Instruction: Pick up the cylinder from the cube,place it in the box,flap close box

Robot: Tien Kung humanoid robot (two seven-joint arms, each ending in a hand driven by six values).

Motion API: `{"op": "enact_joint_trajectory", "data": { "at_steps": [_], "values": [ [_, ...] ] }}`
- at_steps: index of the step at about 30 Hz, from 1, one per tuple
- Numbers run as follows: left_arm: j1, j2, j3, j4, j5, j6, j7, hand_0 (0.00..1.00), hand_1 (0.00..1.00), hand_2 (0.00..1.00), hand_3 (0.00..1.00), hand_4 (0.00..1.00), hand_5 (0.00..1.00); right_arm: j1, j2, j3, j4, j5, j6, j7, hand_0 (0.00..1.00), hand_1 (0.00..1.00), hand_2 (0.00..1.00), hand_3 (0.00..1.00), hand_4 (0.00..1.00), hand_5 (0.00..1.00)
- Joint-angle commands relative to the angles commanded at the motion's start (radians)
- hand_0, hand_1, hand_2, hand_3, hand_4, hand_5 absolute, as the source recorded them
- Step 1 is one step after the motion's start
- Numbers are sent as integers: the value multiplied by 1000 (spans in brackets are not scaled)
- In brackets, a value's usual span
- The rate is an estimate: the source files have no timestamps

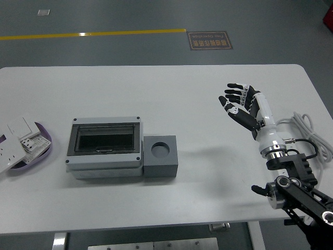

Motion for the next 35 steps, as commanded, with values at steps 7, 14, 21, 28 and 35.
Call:
{"op": "enact_joint_trajectory", "data": {
  "at_steps": [7,14,21,28,35],
  "values": [
    [-19,-3,11,3,-11,0,1,603,625,617,635,701,221,-4,1,20,-5,12,4,9,696,644,637,668,837,272],
    [-33,-3,24,5,-22,0,2,603,625,617,636,702,220,2,2,27,-6,16,8,12,697,644,637,666,833,272],
    [-38,-5,31,6,-28,1,3,603,625,617,636,701,222,7,2,32,-7,20,9,16,697,644,638,664,832,272],
    [-42,-6,33,7,-32,1,2,603,625,617,635,701,222,11,3,37,-6,20,10,19,697,643,638,663,835,278],
    [-41,-10,42,8,-43,1,4,603,625,616,635,702,222,13,0,39,-7,50,12,31,696,645,638,662,833,278]
  ]
}}
